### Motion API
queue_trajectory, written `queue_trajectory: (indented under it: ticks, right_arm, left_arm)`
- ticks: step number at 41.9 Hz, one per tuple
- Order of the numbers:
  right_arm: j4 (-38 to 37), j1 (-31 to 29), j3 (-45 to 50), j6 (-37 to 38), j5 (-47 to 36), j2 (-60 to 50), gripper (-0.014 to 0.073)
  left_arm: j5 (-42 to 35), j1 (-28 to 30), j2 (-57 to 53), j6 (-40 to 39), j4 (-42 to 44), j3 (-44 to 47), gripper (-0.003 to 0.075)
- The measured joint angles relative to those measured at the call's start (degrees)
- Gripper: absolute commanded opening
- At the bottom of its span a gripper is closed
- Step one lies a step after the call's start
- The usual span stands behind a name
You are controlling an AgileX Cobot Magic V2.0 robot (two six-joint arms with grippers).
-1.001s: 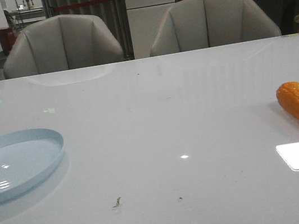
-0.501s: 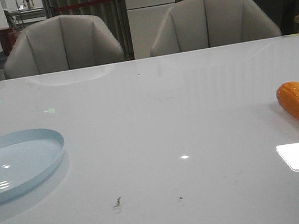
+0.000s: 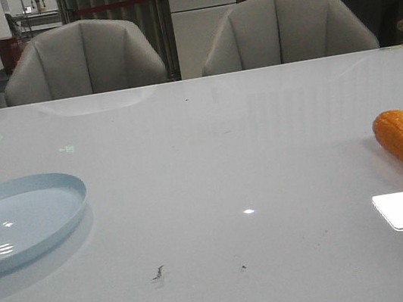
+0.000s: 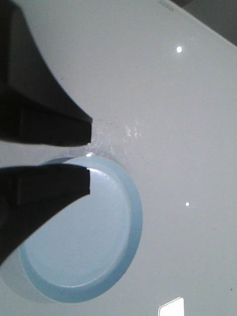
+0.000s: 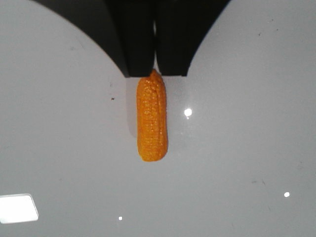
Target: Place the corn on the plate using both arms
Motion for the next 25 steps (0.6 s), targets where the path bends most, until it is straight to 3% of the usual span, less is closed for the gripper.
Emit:
queue_trajectory:
  ticks: [2,6,14,25]
  right_arm:
    - [0.0,0.0,0.0,0.0,0.0,1.4,0.04]
    - [0.0,0.0,0.0,0.0,-0.1,4.0,0.0469]
    - [0.0,0.0,0.0,0.0,-2.0,6.3,0.0468]
    - [0.0,0.0,0.0,0.0,-3.0,6.5,0.0468]
  left_arm:
    - [0.0,0.0,1.3,0.0,-1.6,0.0,0.0454]
    - [0.9,0.0,3.9,0.0,-6.3,-0.3,0.0462]
    - [6.3,0.0,12.4,0.0,-10.4,-5.1,0.0462]
    - [10.6,2.0,31.5,0.0,-11.0,-21.4,0.0461]
